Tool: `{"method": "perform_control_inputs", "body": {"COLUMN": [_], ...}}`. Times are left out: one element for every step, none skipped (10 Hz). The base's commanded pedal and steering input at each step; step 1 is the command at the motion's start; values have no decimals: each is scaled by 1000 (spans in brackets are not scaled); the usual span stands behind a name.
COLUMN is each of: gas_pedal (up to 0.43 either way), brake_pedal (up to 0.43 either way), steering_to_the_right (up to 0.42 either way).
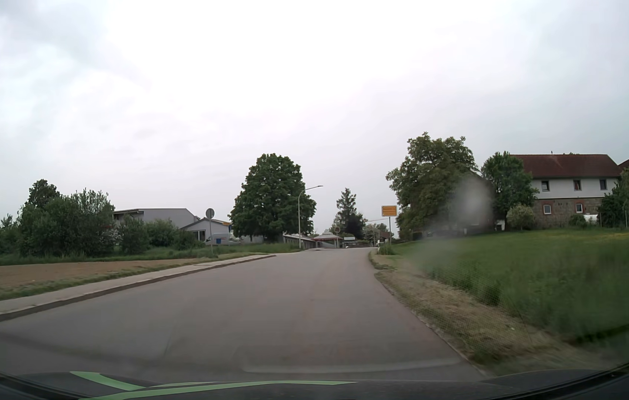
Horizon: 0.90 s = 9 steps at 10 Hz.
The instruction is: Follow the waypoints while adhering to traffic rules and regulations
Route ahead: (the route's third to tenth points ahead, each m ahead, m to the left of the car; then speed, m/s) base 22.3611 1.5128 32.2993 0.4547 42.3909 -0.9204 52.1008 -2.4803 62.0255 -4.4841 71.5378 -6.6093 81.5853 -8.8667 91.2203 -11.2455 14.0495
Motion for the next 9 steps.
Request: {"method": "perform_control_inputs", "body": {"gas_pedal": [87, 87, 87, 87, 87, 87, 87, 87, 87], "brake_pedal": [0, 0, 0, 0, 0, 0, 0, 0, 0], "steering_to_the_right": [10, 12, 12, 14, 14, 15, 16, 17, 18]}}
